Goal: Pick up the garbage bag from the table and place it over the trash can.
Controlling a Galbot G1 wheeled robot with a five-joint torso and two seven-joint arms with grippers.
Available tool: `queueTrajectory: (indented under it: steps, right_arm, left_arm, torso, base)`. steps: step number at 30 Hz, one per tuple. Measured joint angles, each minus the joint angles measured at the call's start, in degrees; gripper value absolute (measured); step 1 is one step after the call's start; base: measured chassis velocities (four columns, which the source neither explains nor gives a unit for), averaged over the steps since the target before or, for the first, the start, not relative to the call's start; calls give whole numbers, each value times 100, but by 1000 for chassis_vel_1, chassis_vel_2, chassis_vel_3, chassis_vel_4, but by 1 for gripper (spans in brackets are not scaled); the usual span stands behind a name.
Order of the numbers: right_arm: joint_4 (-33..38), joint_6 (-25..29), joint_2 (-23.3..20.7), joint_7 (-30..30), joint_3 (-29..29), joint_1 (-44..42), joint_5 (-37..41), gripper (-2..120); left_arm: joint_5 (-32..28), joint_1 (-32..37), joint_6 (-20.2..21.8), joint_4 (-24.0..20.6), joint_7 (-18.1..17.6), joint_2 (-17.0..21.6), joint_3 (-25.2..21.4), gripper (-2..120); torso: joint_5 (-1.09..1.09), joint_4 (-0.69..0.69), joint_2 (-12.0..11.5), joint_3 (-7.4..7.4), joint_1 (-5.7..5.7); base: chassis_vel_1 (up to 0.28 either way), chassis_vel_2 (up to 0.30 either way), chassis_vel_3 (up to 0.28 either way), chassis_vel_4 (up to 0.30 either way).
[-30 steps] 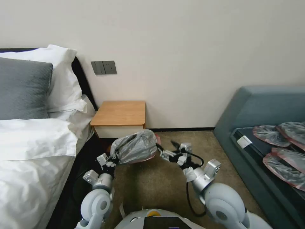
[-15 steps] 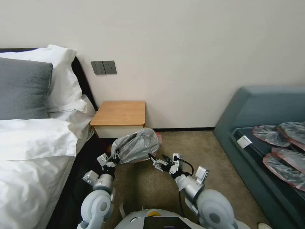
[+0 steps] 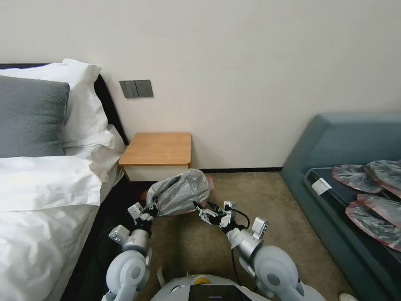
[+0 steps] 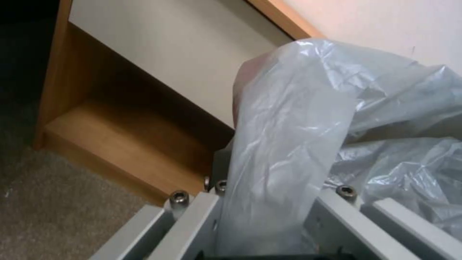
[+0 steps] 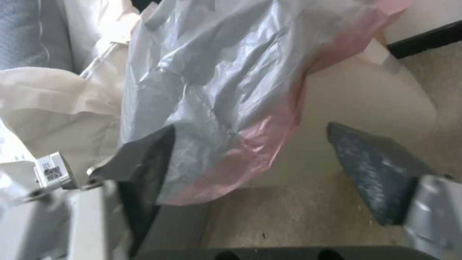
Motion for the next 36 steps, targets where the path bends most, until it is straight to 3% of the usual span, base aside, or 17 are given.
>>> queueTrajectory:
  steps: [19,22,36]
  right_arm:
    - [48,31,42,-102,-107,-49,-230,5]
    - [72,36,40,-111,-116,-68,-263,0]
    - [82,78,5,-165,-115,-126,-500,0]
  left_arm:
    - [-61,-11,20,-35,-30,-16,4,3]
    - [-61,-15,23,-34,-35,-17,0,3]
    - [-52,-33,31,-22,-61,-23,-4,3]
  torso:
    - [0,0,0,0,0]
    - [0,0,0,0,0]
    - [0,0,0,0,0]
  base:
    - [0,0,0,0]
    - [0,0,0,0]
    - [0,0,0,0]
